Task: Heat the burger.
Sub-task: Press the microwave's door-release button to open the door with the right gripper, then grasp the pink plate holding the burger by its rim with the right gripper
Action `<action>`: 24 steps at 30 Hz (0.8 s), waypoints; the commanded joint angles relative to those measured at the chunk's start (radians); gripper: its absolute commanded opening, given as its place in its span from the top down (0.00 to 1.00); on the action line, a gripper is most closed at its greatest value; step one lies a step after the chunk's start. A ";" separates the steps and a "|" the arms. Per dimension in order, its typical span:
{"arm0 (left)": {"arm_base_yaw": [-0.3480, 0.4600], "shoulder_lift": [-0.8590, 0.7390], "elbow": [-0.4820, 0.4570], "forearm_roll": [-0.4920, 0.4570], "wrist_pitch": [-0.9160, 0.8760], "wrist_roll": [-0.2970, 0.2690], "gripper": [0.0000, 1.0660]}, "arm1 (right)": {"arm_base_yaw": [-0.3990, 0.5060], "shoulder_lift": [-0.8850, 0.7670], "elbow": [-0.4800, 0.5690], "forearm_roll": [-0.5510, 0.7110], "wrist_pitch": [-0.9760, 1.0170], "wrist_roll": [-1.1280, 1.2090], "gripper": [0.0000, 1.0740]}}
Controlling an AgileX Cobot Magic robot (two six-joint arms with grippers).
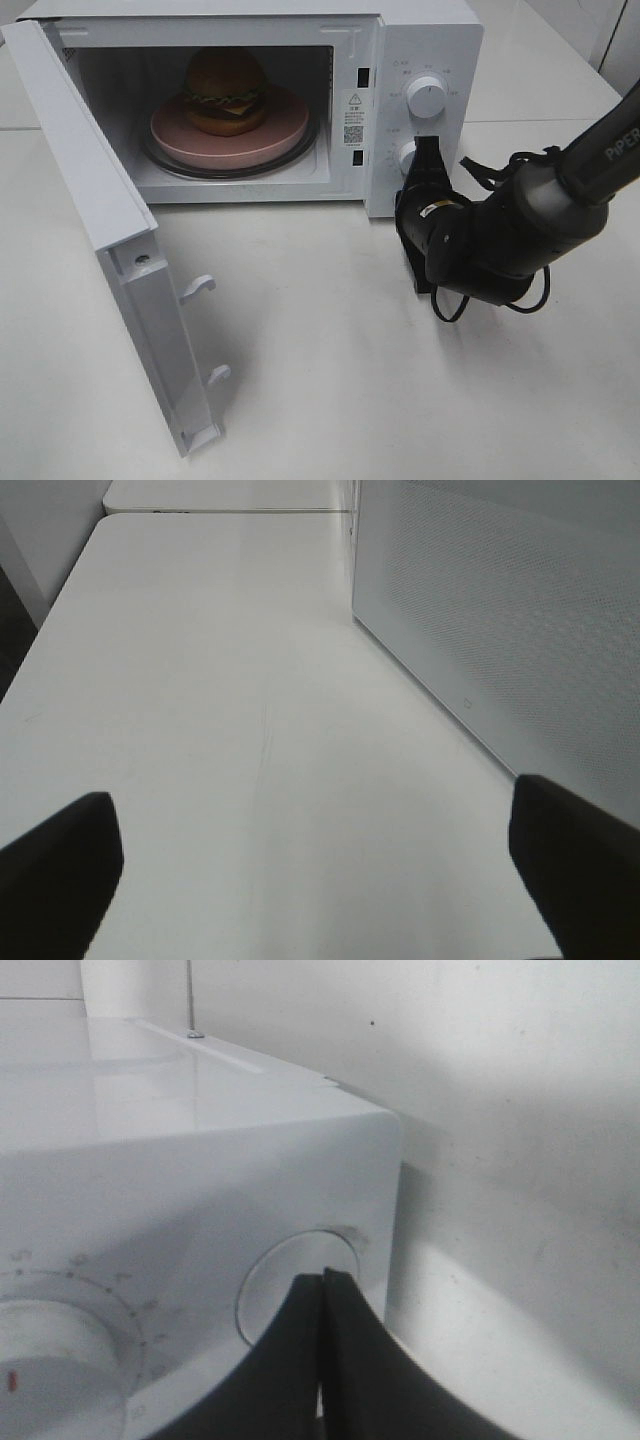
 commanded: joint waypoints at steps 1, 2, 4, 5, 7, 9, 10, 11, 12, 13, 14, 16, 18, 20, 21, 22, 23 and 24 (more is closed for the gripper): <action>0.001 -0.022 0.004 0.000 -0.014 -0.002 0.06 | -0.006 -0.031 0.020 -0.014 0.029 -0.034 1.00; 0.001 -0.022 0.004 0.000 -0.014 -0.002 0.06 | -0.006 -0.041 0.029 -0.014 0.035 -0.043 1.00; 0.001 -0.022 0.004 0.000 -0.014 -0.002 0.06 | -0.006 -0.059 0.047 -0.014 0.036 -0.057 1.00; 0.001 -0.022 0.004 0.000 -0.014 -0.002 0.06 | -0.006 -0.081 0.066 -0.023 0.042 -0.074 1.00; 0.001 -0.022 0.004 0.000 -0.014 -0.002 0.06 | -0.006 -0.095 0.076 -0.034 0.051 -0.082 1.00; 0.001 -0.022 0.004 0.000 -0.014 -0.002 0.06 | -0.006 -0.123 0.094 -0.060 0.075 -0.104 1.00; 0.001 -0.022 0.004 0.000 -0.014 -0.002 0.06 | -0.006 -0.158 0.110 -0.081 0.110 -0.133 1.00; 0.001 -0.022 0.004 0.000 -0.014 -0.002 0.06 | -0.006 -0.158 0.110 -0.081 0.110 -0.133 1.00; 0.001 -0.022 0.004 0.000 -0.014 -0.002 0.06 | -0.006 -0.175 0.119 -0.092 0.128 -0.154 1.00; 0.001 -0.022 0.004 0.000 -0.014 -0.002 0.06 | -0.006 -0.208 0.133 -0.104 0.176 -0.194 1.00; 0.001 -0.022 0.004 0.000 -0.014 -0.002 0.06 | -0.006 -0.208 0.133 -0.104 0.176 -0.194 1.00; 0.001 -0.022 0.004 0.000 -0.014 -0.002 0.06 | -0.006 -0.242 0.144 -0.109 0.231 -0.254 1.00; 0.001 -0.022 0.004 0.000 -0.014 -0.002 0.06 | -0.010 -0.298 0.151 -0.119 0.328 -0.359 1.00; 0.001 -0.022 0.004 0.000 -0.014 -0.002 0.06 | -0.019 -0.335 0.152 -0.119 0.390 -0.436 1.00; 0.001 -0.022 0.004 0.000 -0.014 -0.002 0.06 | -0.019 -0.335 0.152 -0.119 0.390 -0.436 1.00; 0.001 -0.022 0.004 0.000 -0.014 -0.002 0.06 | -0.021 -0.349 0.152 -0.119 0.423 -0.480 1.00; 0.001 -0.022 0.004 0.000 -0.014 -0.002 0.06 | -0.021 -0.378 0.152 -0.119 0.480 -0.567 1.00; 0.001 -0.022 0.004 0.000 -0.014 -0.002 0.06 | -0.021 -0.378 0.152 -0.119 0.480 -0.567 1.00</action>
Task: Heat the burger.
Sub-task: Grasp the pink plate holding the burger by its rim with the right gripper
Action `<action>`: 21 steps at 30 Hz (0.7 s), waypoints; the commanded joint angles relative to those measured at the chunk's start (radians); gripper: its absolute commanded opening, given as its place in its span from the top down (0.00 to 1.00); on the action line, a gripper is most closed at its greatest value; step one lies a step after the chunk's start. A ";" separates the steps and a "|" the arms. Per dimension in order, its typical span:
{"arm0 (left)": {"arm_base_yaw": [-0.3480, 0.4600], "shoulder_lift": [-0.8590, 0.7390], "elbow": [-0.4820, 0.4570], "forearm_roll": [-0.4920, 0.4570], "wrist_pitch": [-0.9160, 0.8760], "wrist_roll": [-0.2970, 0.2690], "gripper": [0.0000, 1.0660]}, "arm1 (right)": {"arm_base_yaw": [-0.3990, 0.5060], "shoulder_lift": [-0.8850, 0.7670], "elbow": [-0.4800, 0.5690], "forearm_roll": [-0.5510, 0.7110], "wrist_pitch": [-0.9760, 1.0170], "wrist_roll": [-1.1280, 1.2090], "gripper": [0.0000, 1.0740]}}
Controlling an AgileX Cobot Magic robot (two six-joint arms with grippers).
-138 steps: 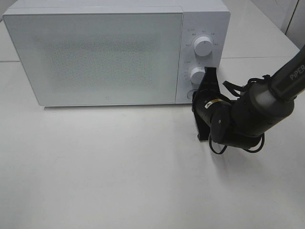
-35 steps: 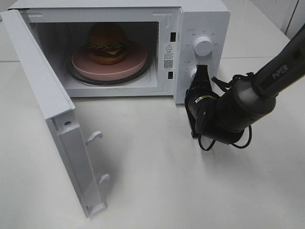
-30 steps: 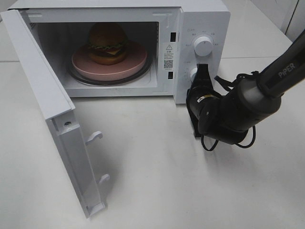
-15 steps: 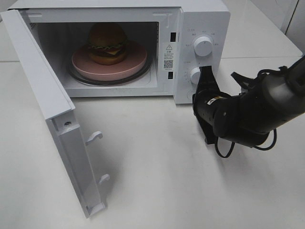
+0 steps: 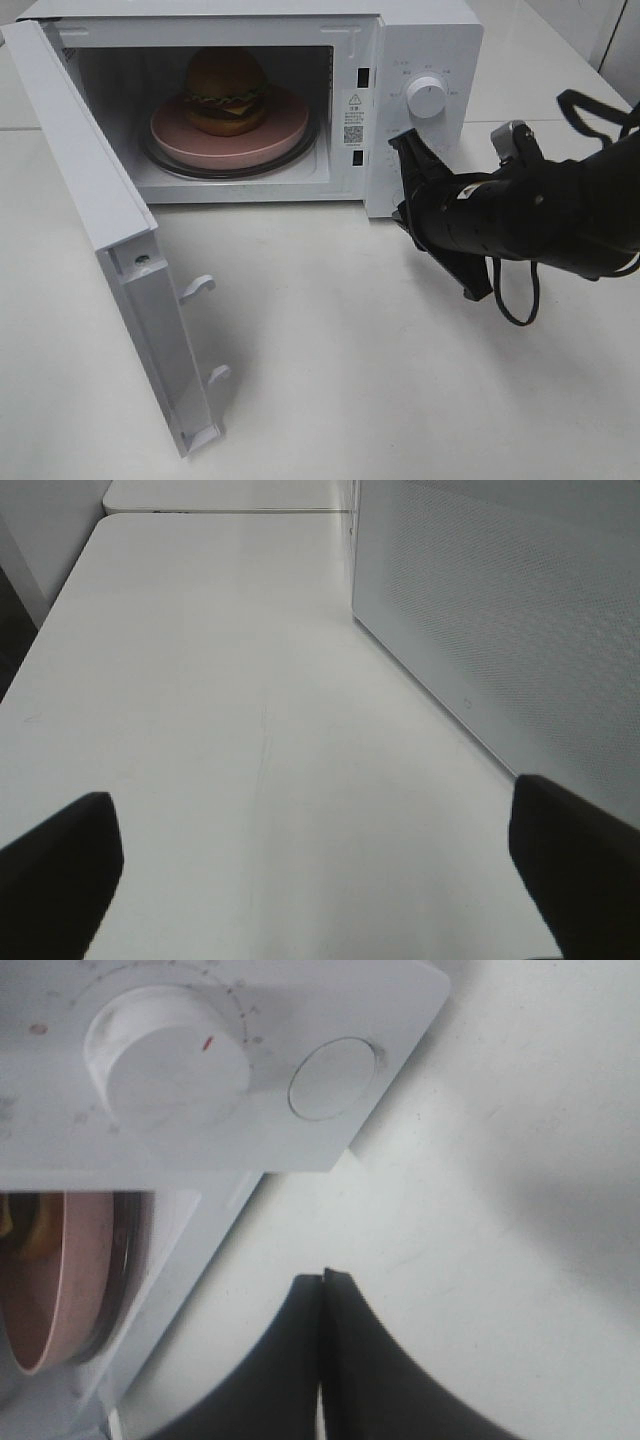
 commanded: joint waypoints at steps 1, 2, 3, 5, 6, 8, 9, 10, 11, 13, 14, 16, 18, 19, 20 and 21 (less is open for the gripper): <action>0.001 -0.022 0.004 0.000 -0.014 -0.002 0.06 | -0.009 -0.061 0.004 -0.012 0.113 -0.172 1.00; 0.001 -0.022 0.004 0.000 -0.014 -0.002 0.06 | -0.009 -0.061 0.004 -0.012 0.113 -0.172 1.00; 0.001 -0.022 0.004 0.000 -0.014 -0.002 0.06 | -0.009 -0.086 0.004 -0.012 0.170 -0.256 1.00; 0.001 -0.022 0.004 0.000 -0.014 -0.002 0.06 | -0.009 -0.109 0.004 -0.012 0.238 -0.330 1.00; 0.001 -0.022 0.004 0.000 -0.014 -0.002 0.06 | -0.009 -0.120 0.004 -0.012 0.270 -0.366 1.00; 0.001 -0.022 0.004 0.000 -0.014 -0.002 0.06 | -0.009 -0.141 0.004 -0.012 0.328 -0.431 1.00; 0.001 -0.022 0.004 0.000 -0.014 -0.002 0.06 | -0.009 -0.162 0.004 -0.012 0.379 -0.485 1.00; 0.001 -0.022 0.004 0.000 -0.014 -0.002 0.06 | -0.009 -0.162 0.004 -0.012 0.379 -0.485 1.00; 0.001 -0.022 0.004 0.000 -0.014 -0.002 0.06 | -0.009 -0.184 0.004 -0.012 0.435 -0.538 1.00; 0.001 -0.022 0.004 0.000 -0.014 -0.002 0.06 | -0.009 -0.194 0.004 -0.013 0.460 -0.570 1.00; 0.001 -0.022 0.004 0.000 -0.014 -0.002 0.06 | -0.009 -0.211 0.003 -0.022 0.516 -0.627 1.00; 0.001 -0.022 0.004 0.000 -0.014 -0.002 0.06 | -0.009 -0.221 0.001 -0.037 0.549 -0.655 1.00; 0.001 -0.022 0.004 0.000 -0.014 -0.002 0.06 | -0.009 -0.237 -0.001 -0.066 0.605 -0.695 1.00; 0.001 -0.022 0.004 0.000 -0.014 -0.002 0.06 | -0.009 -0.245 -0.003 -0.089 0.634 -0.709 1.00; 0.001 -0.022 0.004 0.000 -0.014 -0.002 0.06 | -0.009 -0.257 -0.010 -0.151 0.687 -0.716 1.00; 0.001 -0.022 0.004 0.000 -0.014 -0.002 0.06 | -0.009 -0.257 -0.010 -0.151 0.687 -0.716 1.00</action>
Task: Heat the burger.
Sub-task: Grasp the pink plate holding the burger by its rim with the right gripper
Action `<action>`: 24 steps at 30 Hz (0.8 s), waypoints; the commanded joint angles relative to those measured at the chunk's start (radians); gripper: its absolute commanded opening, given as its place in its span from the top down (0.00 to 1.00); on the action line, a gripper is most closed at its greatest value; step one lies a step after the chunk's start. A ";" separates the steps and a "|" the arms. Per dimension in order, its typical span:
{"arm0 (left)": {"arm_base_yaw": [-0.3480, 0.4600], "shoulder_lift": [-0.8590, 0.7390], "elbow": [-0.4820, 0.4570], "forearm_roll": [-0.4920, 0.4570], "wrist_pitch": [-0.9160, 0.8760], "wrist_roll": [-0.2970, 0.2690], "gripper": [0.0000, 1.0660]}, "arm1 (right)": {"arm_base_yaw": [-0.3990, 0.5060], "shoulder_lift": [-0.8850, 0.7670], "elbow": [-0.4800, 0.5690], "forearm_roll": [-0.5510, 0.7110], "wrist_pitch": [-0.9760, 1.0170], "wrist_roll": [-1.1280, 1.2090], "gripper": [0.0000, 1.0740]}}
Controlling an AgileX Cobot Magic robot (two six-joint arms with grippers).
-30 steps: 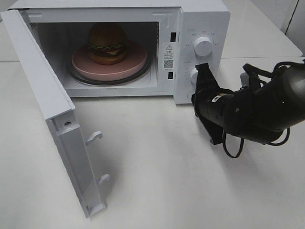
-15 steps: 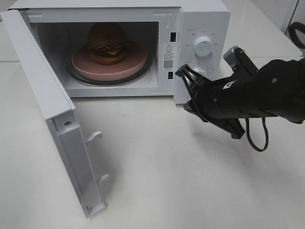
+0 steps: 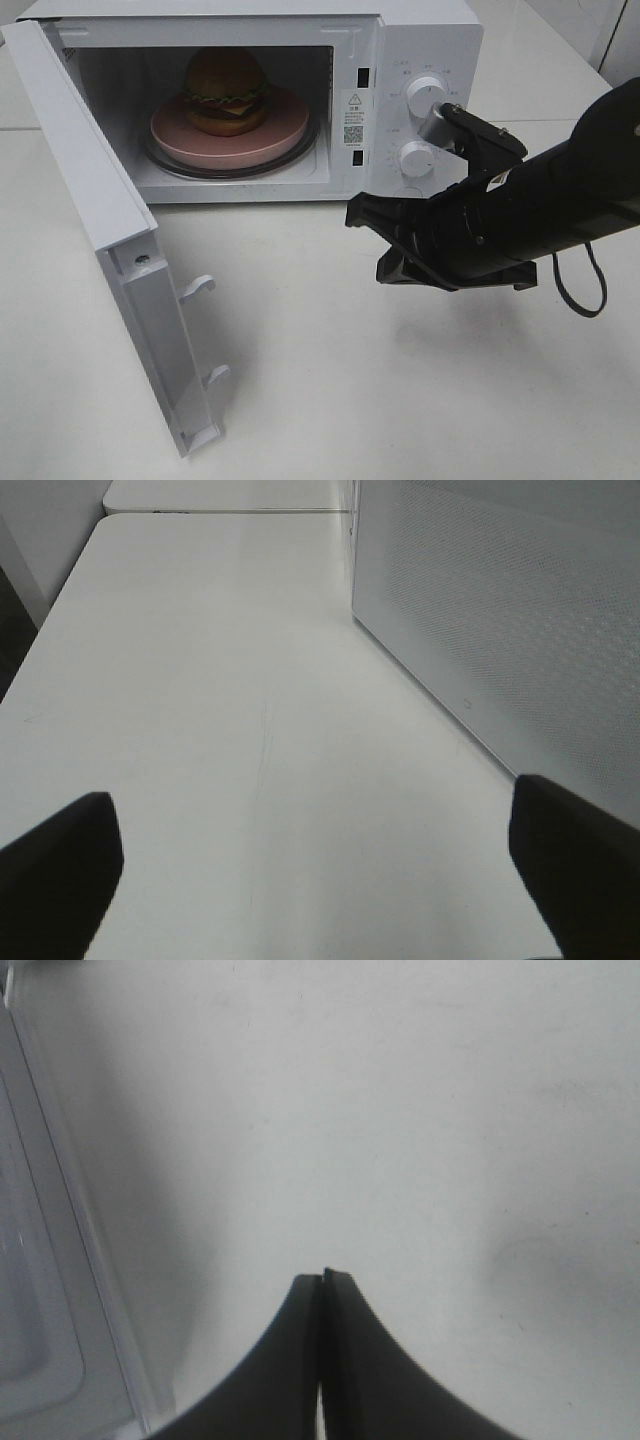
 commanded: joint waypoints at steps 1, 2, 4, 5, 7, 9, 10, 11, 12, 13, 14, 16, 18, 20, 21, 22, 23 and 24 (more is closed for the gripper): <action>0.001 -0.022 0.004 0.000 -0.014 -0.002 0.06 | -0.002 -0.031 -0.025 -0.146 0.143 -0.042 1.00; 0.001 -0.022 0.004 0.000 -0.014 -0.002 0.06 | -0.002 -0.034 -0.034 -0.177 0.181 -0.042 1.00; 0.001 -0.022 0.004 0.000 -0.014 -0.002 0.06 | -0.002 -0.034 -0.061 -0.234 0.256 -0.043 1.00; 0.001 -0.022 0.004 0.000 -0.014 -0.002 0.06 | -0.002 -0.034 -0.061 -0.234 0.256 -0.043 1.00; 0.001 -0.022 0.004 0.000 -0.014 -0.002 0.06 | -0.002 -0.034 -0.102 -0.324 0.371 -0.052 0.99; 0.001 -0.022 0.004 0.000 -0.014 -0.002 0.06 | -0.002 -0.034 -0.128 -0.384 0.438 -0.082 0.99; 0.001 -0.022 0.004 0.000 -0.014 -0.002 0.06 | -0.002 -0.034 -0.142 -0.409 0.477 -0.103 0.99; 0.001 -0.022 0.004 0.000 -0.014 -0.002 0.06 | -0.002 -0.034 -0.142 -0.409 0.477 -0.103 0.99; 0.001 -0.022 0.004 0.000 -0.014 -0.002 0.06 | -0.002 -0.034 -0.166 -0.441 0.529 -0.175 0.99; 0.001 -0.022 0.004 0.000 -0.014 -0.002 0.06 | -0.002 -0.034 -0.179 -0.455 0.560 -0.224 0.98; 0.001 -0.022 0.004 0.000 -0.014 -0.002 0.06 | -0.002 -0.034 -0.179 -0.455 0.560 -0.224 0.98; 0.001 -0.022 0.004 0.000 -0.014 -0.002 0.06 | -0.002 -0.034 -0.199 -0.475 0.614 -0.313 0.98; 0.001 -0.022 0.004 0.000 -0.014 -0.002 0.06 | -0.002 -0.034 -0.226 -0.505 0.675 -0.443 0.97; 0.001 -0.022 0.004 0.000 -0.014 -0.002 0.06 | -0.002 -0.034 -0.246 -0.525 0.710 -0.527 0.96; 0.001 -0.022 0.004 0.000 -0.014 -0.002 0.06 | -0.002 -0.034 -0.256 -0.531 0.723 -0.570 0.96; 0.001 -0.022 0.004 0.000 -0.014 -0.002 0.06 | -0.002 -0.034 -0.256 -0.531 0.723 -0.570 0.96; 0.001 -0.022 0.004 0.000 -0.014 -0.002 0.06 | -0.002 -0.034 -0.274 -0.549 0.744 -0.652 0.96; 0.001 -0.022 0.004 0.000 -0.014 -0.002 0.06 | -0.002 -0.034 -0.293 -0.559 0.764 -0.740 0.95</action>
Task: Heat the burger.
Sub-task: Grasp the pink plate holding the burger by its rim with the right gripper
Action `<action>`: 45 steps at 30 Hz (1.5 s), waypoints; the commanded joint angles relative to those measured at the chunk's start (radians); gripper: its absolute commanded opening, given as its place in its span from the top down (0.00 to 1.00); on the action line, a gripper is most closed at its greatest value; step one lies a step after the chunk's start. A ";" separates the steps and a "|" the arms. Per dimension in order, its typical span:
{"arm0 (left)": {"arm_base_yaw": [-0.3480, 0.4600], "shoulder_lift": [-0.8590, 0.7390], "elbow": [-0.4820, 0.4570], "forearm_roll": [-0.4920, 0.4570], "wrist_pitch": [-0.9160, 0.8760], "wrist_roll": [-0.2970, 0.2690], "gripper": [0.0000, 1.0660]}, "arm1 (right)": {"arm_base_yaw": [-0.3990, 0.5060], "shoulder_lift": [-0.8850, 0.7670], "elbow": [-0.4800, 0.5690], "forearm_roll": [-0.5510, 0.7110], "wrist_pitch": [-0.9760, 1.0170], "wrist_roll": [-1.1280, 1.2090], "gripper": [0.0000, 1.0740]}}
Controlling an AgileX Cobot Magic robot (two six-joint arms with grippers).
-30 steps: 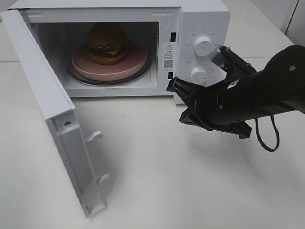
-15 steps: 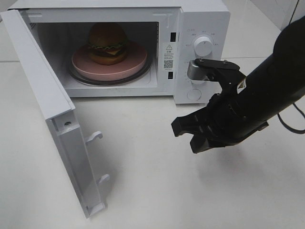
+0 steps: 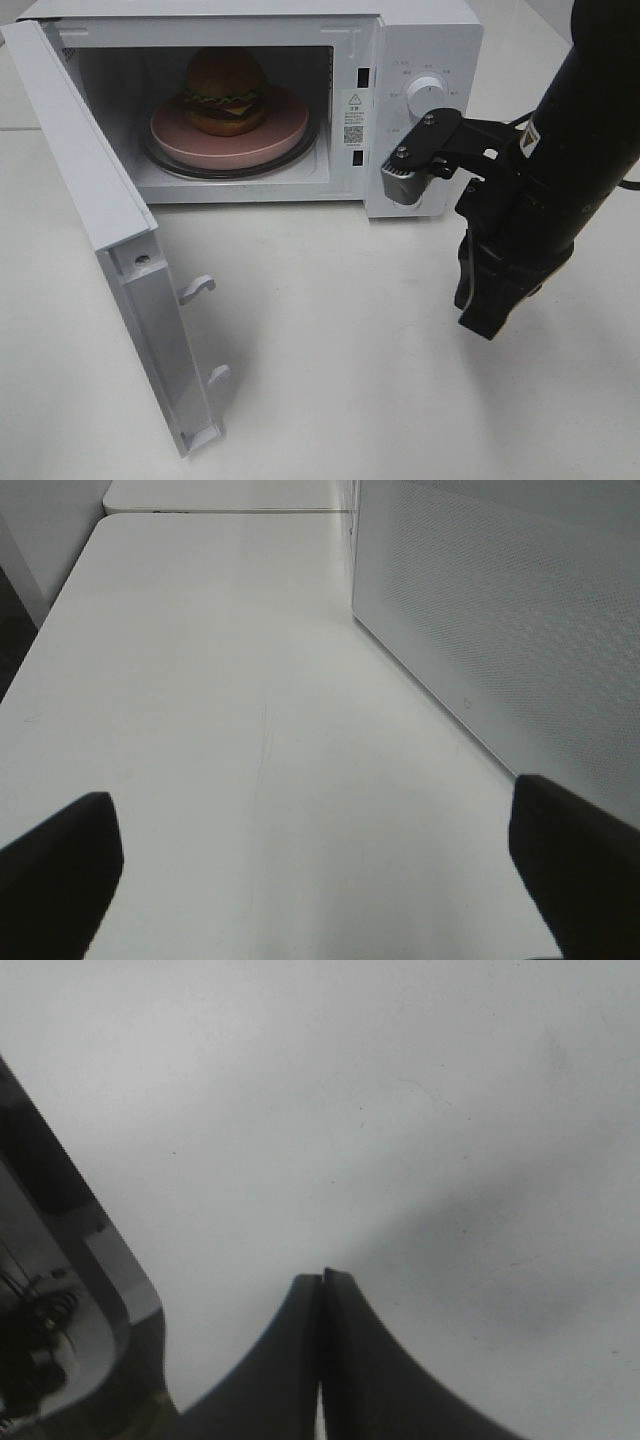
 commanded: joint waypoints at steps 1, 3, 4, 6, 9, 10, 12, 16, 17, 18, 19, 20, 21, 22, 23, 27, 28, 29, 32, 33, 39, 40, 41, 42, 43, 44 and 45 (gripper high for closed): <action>0.001 -0.022 0.004 0.000 -0.014 -0.002 0.06 | -0.002 -0.007 -0.024 -0.023 0.038 -0.134 0.95; 0.001 -0.022 0.004 0.000 -0.014 -0.002 0.06 | -0.002 -0.007 -0.043 -0.034 0.055 -0.293 0.95; 0.001 -0.022 0.004 0.000 -0.014 -0.002 0.06 | -0.002 -0.007 -0.043 -0.034 0.055 -0.293 0.95; 0.001 -0.022 0.004 0.000 -0.014 -0.002 0.06 | -0.002 -0.007 -0.049 -0.039 0.055 -0.351 0.94; 0.001 -0.022 0.004 0.000 -0.014 -0.002 0.06 | -0.002 -0.007 -0.066 -0.042 0.056 -0.561 0.93; 0.001 -0.022 0.004 0.000 -0.014 -0.002 0.06 | -0.002 -0.007 -0.070 -0.042 0.056 -0.616 0.93; 0.001 -0.022 0.004 0.000 -0.014 -0.002 0.06 | -0.002 -0.007 -0.077 -0.042 0.056 -0.708 0.92; 0.001 -0.022 0.004 0.000 -0.014 -0.002 0.06 | -0.002 -0.007 -0.081 -0.077 0.055 -0.806 0.89; 0.001 -0.022 0.004 0.000 -0.014 -0.002 0.06 | -0.002 -0.007 -0.081 -0.077 0.055 -0.806 0.89; 0.001 -0.022 0.004 0.000 -0.014 -0.002 0.06 | -0.002 -0.007 -0.081 -0.095 0.053 -0.812 0.87; 0.001 -0.022 0.004 0.000 -0.014 -0.002 0.06 | -0.002 -0.007 -0.081 -0.095 0.053 -0.812 0.87; 0.001 -0.022 0.004 0.000 -0.014 -0.002 0.06 | -0.002 -0.007 -0.081 -0.102 0.048 -0.816 0.85; 0.001 -0.022 0.004 0.000 -0.014 -0.002 0.06 | -0.002 -0.007 -0.081 -0.114 0.039 -0.817 0.80; 0.001 -0.022 0.004 0.000 -0.014 -0.002 0.06 | -0.002 -0.007 -0.081 -0.114 0.039 -0.817 0.80; 0.001 -0.022 0.004 0.000 -0.014 -0.002 0.06 | -0.002 -0.007 -0.081 -0.116 0.028 -0.817 0.75; 0.001 -0.022 0.004 0.000 -0.014 -0.002 0.06 | -0.001 -0.007 -0.081 -0.113 -0.012 -0.800 0.50; 0.001 -0.022 0.004 0.000 -0.014 -0.002 0.06 | -0.001 -0.007 -0.081 -0.110 -0.026 -0.778 0.42; 0.001 -0.022 0.004 0.000 -0.014 -0.002 0.06 | -0.001 -0.007 -0.081 -0.110 -0.026 -0.778 0.42; 0.001 -0.022 0.004 0.000 -0.014 -0.002 0.06 | 0.001 -0.004 -0.081 -0.110 -0.071 -0.710 0.17; 0.001 -0.022 0.004 0.000 -0.014 -0.002 0.06 | 0.001 -0.003 -0.081 -0.110 -0.082 -0.705 0.12; 0.001 -0.022 0.004 0.000 -0.014 -0.002 0.06 | 0.006 0.018 -0.098 -0.112 -0.137 -0.736 0.09; 0.001 -0.022 0.004 0.000 -0.014 -0.002 0.06 | 0.006 0.018 -0.098 -0.112 -0.137 -0.736 0.09; 0.001 -0.022 0.004 0.000 -0.014 -0.002 0.06 | 0.013 0.032 -0.115 -0.130 -0.155 -0.739 0.09; 0.001 -0.022 0.004 0.000 -0.014 -0.002 0.06 | 0.013 0.040 -0.125 -0.136 -0.166 -0.739 0.09; 0.001 -0.022 0.004 0.000 -0.014 -0.002 0.06 | 0.013 0.040 -0.125 -0.136 -0.166 -0.739 0.09; 0.001 -0.022 0.004 0.000 -0.014 -0.002 0.06 | 0.025 0.057 -0.145 -0.146 -0.182 -0.739 0.10; 0.001 -0.022 0.004 0.000 -0.014 -0.002 0.06 | 0.025 0.057 -0.145 -0.146 -0.182 -0.739 0.10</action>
